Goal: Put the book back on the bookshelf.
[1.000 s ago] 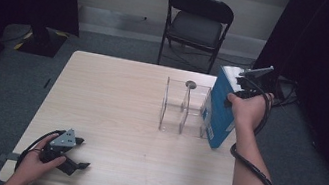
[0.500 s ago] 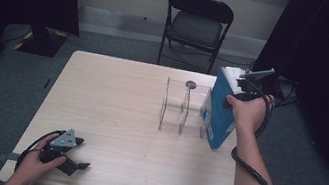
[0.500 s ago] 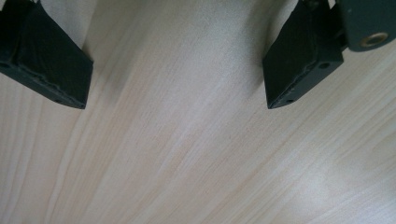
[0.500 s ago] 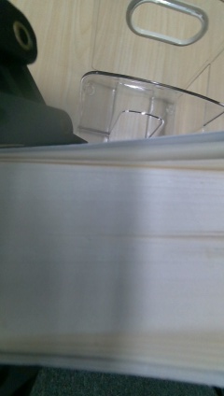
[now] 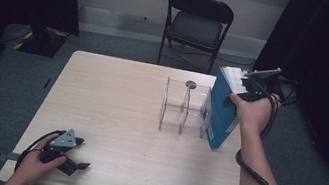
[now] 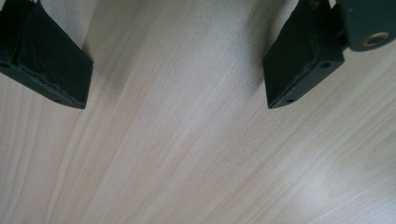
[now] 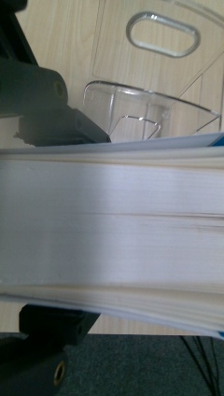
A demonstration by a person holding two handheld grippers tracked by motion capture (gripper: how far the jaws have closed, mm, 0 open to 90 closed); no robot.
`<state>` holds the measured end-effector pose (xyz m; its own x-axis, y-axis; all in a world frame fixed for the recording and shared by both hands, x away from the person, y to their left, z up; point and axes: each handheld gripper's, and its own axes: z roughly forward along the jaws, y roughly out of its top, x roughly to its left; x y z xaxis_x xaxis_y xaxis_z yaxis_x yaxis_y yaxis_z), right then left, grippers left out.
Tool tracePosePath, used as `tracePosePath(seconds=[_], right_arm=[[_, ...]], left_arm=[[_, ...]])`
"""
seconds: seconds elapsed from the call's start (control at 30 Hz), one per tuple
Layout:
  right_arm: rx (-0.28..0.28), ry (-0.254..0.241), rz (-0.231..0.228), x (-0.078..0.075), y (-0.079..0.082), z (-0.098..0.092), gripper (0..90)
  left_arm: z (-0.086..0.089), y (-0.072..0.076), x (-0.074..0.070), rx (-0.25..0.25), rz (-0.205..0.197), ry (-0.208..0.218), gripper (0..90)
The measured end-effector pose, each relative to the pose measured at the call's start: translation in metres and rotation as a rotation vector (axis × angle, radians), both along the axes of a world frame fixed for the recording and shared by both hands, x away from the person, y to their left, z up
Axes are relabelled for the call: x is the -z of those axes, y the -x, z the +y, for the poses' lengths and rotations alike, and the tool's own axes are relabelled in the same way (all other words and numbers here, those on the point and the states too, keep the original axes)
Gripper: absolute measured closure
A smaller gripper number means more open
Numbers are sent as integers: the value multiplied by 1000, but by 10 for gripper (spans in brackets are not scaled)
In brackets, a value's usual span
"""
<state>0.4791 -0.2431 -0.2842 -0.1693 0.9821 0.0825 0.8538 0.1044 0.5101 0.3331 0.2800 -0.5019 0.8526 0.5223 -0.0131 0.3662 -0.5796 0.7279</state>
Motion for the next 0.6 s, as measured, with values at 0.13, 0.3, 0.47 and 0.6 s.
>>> tracePosePath(seconds=[0.13, 0.3, 0.47, 0.6], right_arm=[[-11, -2, -16, -7, 3, 0, 289], [-51, 8, -20, -10, 5, 2, 255], [-47, -2, -31, -8, 11, 1, 228], [-41, -35, -52, -7, 19, -4, 219]], left_arm=[[0, 0, 0, -1, 0, 0, 78], [0, 0, 0, -2, 0, 0, 78], [-1, 1, 0, -8, 0, -8, 73], [-1, 0, 1, -3, 0, 3, 67]])
